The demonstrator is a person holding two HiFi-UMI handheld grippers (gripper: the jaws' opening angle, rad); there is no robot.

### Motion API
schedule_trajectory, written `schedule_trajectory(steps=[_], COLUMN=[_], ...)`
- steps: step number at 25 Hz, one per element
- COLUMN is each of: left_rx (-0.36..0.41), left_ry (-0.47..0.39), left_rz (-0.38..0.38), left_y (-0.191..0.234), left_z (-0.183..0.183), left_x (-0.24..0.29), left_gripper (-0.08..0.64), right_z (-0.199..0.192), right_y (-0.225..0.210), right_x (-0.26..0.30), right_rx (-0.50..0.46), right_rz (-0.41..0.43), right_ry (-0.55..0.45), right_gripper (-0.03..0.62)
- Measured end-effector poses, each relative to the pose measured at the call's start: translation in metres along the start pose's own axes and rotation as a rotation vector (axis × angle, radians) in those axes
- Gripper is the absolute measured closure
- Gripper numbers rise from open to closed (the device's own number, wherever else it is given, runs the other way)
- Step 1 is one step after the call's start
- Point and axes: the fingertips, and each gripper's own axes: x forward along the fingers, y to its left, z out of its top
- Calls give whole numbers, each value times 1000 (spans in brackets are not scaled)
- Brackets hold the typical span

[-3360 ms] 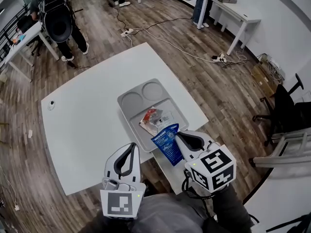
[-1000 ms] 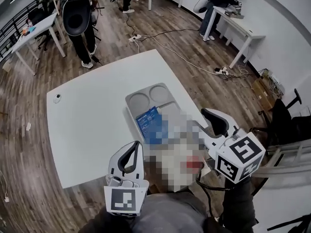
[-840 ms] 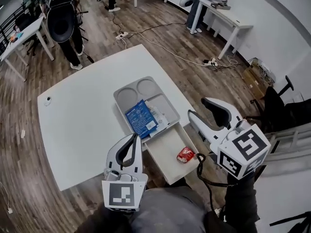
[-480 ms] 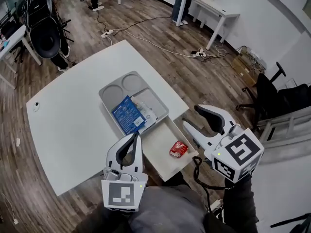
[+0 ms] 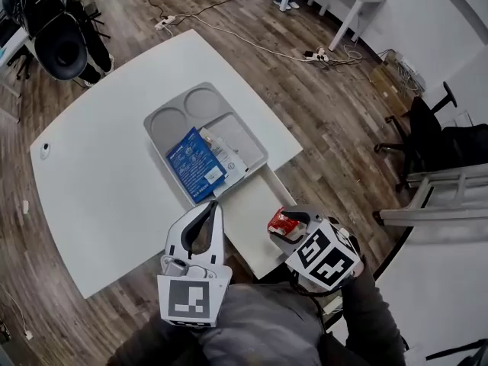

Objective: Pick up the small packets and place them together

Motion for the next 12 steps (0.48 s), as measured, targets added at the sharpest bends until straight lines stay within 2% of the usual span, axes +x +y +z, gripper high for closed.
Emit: schedule_trajectory(steps=[12], left_rx=[-15], left_ry=[-19], left_rz=[49], left_y=[19], left_z=[3], left_x=[15], left_gripper=[565], right_z=[-29], right_y=[3], right_x=[42], right_rx=[-206], right_rz=[6], right_ry=[305], right_gripper=[402])
